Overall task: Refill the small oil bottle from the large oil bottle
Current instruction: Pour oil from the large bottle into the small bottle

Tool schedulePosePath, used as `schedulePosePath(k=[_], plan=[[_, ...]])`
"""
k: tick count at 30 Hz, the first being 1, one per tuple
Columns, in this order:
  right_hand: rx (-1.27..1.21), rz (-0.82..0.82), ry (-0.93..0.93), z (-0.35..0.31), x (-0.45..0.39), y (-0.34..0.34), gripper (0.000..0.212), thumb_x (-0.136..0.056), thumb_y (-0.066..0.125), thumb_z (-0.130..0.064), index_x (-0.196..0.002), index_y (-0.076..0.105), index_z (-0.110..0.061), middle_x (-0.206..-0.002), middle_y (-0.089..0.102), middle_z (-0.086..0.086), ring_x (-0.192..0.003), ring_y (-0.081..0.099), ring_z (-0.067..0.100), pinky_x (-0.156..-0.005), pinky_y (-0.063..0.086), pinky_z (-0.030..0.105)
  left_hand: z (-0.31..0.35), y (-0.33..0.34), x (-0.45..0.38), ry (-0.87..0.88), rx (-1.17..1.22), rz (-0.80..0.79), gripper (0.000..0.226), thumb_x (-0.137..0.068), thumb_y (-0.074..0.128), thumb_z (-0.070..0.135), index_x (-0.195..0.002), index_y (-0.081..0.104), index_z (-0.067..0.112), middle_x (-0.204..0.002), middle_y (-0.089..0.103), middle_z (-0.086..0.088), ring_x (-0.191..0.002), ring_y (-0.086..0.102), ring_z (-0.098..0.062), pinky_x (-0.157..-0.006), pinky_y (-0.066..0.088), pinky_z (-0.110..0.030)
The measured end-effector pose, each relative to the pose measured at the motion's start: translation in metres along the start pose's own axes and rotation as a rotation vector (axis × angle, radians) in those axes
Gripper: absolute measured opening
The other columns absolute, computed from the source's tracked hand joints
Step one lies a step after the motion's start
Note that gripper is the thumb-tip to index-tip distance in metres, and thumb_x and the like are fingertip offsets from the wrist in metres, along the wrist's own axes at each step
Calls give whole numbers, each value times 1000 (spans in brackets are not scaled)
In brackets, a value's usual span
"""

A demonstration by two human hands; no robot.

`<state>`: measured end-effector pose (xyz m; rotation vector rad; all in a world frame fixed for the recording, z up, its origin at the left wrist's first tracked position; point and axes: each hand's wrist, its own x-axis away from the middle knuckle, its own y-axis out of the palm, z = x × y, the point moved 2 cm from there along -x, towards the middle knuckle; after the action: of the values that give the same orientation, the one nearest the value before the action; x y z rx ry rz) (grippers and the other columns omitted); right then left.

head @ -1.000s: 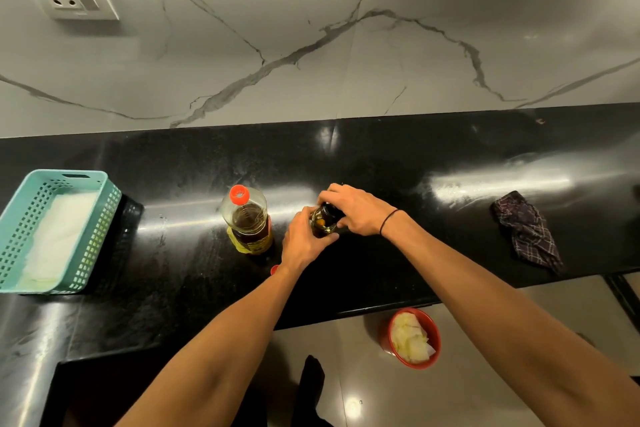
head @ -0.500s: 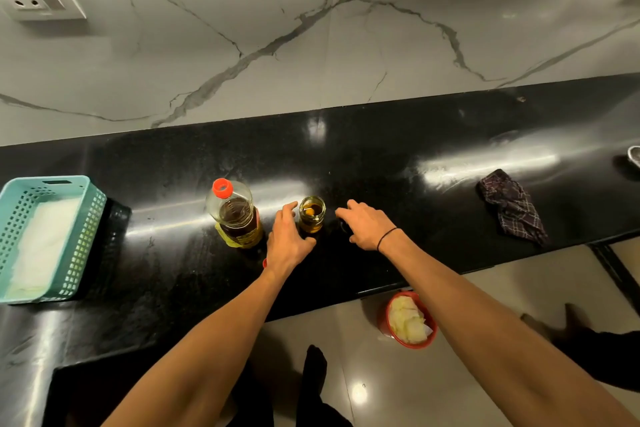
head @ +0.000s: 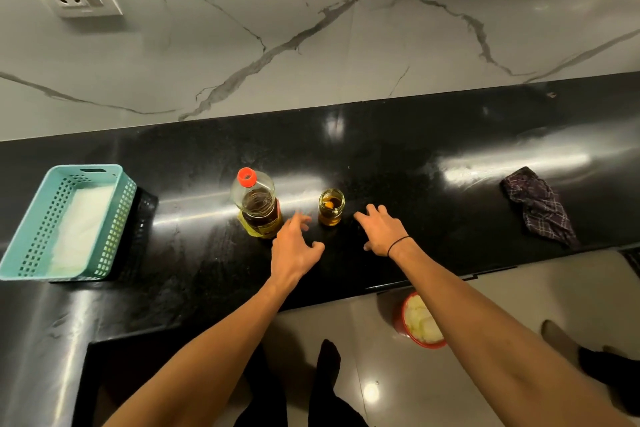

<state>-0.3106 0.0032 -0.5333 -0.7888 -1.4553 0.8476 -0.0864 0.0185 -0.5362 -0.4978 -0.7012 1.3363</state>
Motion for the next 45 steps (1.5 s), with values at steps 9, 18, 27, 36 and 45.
schedulePosePath(k=[9, 18, 27, 36, 45], plan=[[52, 386, 60, -4, 13, -16, 94, -79, 69, -73, -152, 37, -24, -141, 47, 7, -126, 47, 31, -95, 50, 47, -22, -37, 7, 8, 26, -8, 31, -80, 81, 28, -110, 72, 26, -79, 71, 14, -79, 70, -4, -89, 59, -35], [-667, 592, -345, -93, 15, -61, 80, -80, 80, -56, -143, 45, -21, -124, 54, -2, -112, 51, 12, -94, 54, 40, -47, -58, 12, 49, -55, 54, 23, -80, 77, 50, -80, 74, 27, -64, 67, 18, -63, 66, -1, -71, 62, -33], [-989, 329, -274, -185, -15, -48, 97, -66, 95, -44, -142, 38, -24, -138, 48, -2, -127, 40, 15, -104, 40, 33, -97, -111, 12, -2, -39, 195, 13, -79, 79, 38, -77, 69, 29, -63, 68, 14, -60, 66, -3, -67, 60, -32], [-1077, 440, -143, -198, -44, -43, 76, -61, 91, -56, -126, 61, -29, -120, 64, -5, -118, 57, 16, -101, 51, 37, -123, -128, 12, -32, -12, 219, 12, -80, 83, 34, -85, 73, 30, -67, 70, 15, -65, 68, 0, -69, 62, -33], [-1131, 568, -255, -207, -44, -70, 46, -68, 92, -27, -107, 67, -24, -100, 71, -12, -94, 68, 7, -87, 56, 26, -121, -117, 9, -17, 17, 138, 14, -80, 84, 34, -88, 72, 30, -70, 71, 16, -68, 69, -1, -66, 58, -24]])
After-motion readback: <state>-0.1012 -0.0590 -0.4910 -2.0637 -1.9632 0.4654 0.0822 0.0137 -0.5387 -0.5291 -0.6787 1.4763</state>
